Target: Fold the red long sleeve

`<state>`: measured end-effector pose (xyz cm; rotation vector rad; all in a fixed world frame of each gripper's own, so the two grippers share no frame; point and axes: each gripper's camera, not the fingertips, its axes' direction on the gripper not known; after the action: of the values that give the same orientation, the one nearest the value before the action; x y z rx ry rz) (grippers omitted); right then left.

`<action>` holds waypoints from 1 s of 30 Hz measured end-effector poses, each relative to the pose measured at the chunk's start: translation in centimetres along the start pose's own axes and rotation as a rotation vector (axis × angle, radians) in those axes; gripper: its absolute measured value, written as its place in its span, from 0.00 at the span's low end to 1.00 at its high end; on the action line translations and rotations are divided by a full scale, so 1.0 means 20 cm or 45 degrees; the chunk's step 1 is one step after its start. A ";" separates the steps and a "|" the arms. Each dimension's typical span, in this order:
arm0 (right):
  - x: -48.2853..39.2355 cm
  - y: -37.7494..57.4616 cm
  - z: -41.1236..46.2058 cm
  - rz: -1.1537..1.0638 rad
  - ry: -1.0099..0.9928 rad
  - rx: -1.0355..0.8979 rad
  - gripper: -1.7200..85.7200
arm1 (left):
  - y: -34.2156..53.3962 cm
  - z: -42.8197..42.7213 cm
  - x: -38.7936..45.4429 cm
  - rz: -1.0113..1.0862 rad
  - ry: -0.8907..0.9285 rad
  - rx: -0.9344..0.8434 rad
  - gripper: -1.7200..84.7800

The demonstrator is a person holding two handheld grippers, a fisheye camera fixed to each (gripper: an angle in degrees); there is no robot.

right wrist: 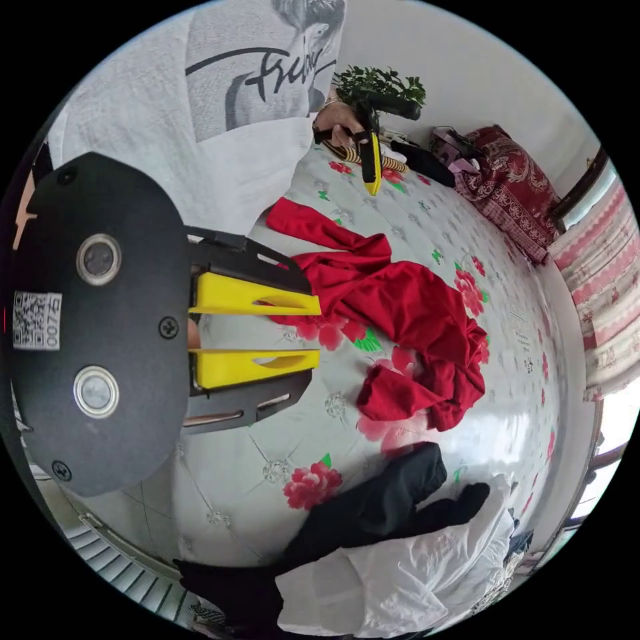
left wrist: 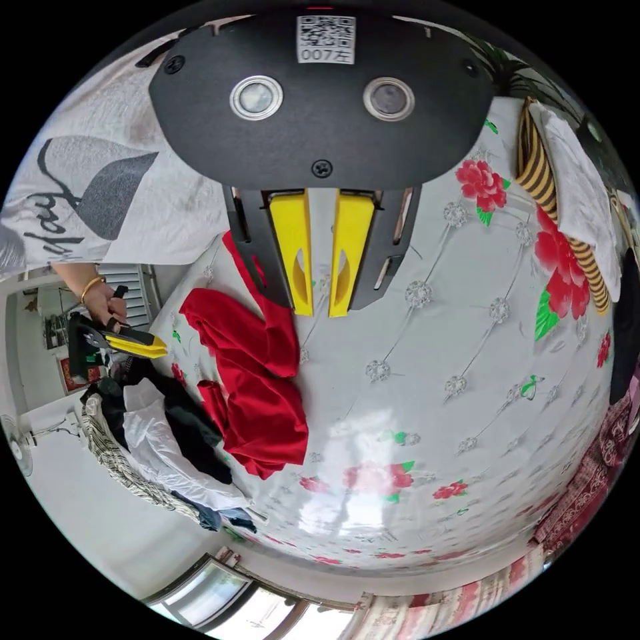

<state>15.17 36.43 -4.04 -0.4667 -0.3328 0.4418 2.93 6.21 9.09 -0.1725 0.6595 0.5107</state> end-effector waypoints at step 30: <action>-0.93 0.74 -0.75 -0.371 0.404 0.891 0.02 | 0.54 -0.95 -0.04 0.280 0.520 0.775 0.01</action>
<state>0.52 34.10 -27.86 0.1978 0.0728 0.1725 -13.32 9.42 -5.17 0.3841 1.2119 0.4666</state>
